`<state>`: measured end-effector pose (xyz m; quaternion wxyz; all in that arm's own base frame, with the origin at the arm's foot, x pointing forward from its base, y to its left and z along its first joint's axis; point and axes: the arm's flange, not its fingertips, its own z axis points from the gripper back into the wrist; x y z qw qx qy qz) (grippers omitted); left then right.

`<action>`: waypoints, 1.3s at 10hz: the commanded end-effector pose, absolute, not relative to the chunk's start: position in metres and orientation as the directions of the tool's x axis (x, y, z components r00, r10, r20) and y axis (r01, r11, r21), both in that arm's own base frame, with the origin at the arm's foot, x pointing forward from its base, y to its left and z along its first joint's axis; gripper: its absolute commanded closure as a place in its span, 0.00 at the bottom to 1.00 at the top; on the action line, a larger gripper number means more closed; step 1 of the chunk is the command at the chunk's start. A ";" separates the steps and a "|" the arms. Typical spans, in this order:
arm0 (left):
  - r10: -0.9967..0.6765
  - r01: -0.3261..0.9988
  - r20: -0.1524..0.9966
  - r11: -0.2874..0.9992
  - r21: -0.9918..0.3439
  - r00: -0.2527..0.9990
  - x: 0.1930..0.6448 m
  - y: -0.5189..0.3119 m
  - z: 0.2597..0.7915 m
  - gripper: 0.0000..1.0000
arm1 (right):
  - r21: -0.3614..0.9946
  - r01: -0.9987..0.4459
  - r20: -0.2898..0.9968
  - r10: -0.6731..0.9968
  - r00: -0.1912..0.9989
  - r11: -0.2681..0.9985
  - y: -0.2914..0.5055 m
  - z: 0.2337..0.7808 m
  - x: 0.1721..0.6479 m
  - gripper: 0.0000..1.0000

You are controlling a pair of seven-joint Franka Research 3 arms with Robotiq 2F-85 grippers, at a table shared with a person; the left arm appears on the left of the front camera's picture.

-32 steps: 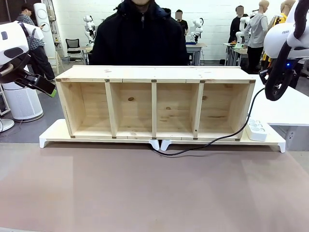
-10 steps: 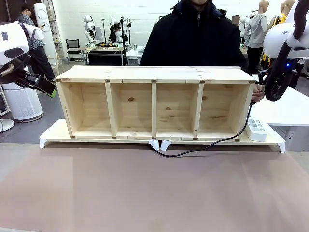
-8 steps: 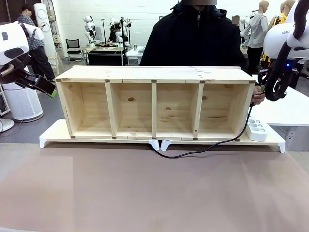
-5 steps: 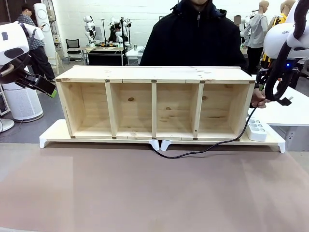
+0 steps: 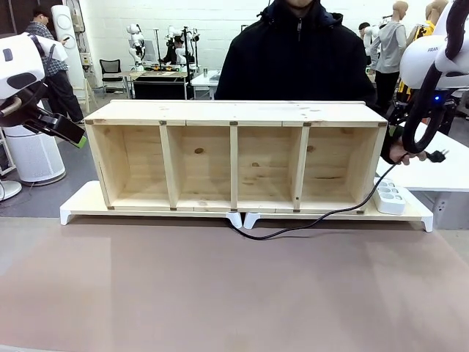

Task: Perform cable management.
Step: Release the Power Cable when the human grasps it.

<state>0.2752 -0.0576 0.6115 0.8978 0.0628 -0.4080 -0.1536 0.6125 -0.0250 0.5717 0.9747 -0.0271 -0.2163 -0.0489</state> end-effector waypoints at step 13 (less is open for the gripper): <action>-0.327 0.219 0.720 0.945 0.243 0.612 0.277 -0.058 0.612 0.00 | -0.031 0.107 0.420 -0.084 0.904 0.994 -0.025 0.571 0.612 0.00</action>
